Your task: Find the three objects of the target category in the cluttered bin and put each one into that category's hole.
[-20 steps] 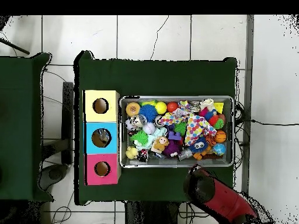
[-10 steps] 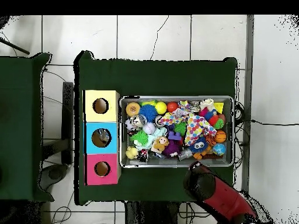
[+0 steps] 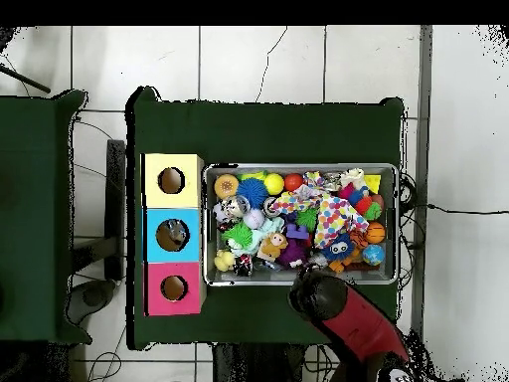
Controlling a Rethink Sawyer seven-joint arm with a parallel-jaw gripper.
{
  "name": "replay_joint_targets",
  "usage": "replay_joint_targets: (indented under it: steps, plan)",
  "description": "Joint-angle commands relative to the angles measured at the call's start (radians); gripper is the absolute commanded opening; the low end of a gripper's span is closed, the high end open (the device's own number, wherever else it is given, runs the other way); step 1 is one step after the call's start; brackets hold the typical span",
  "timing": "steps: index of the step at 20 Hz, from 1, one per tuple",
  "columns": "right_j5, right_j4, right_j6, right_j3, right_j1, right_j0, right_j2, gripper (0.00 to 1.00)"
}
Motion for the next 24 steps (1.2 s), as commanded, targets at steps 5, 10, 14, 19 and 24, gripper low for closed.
replay_joint_targets:
  steps: [5, 10, 14, 19, 24]
  plan:
    - [0.189, 0.175, 0.399, -0.065, 0.065, 0.080, -0.009, 1.00]
    - [0.179, 0.213, 0.434, -0.069, 0.084, 0.112, -0.002, 1.00]
    - [0.175, 0.236, 0.440, -0.058, 0.082, 0.113, 0.015, 1.00]
    - [0.136, 0.259, 0.451, -0.062, 0.111, 0.114, 0.034, 1.00]
    - [0.183, 0.273, 0.485, -0.109, 0.140, 0.156, -0.002, 1.00]
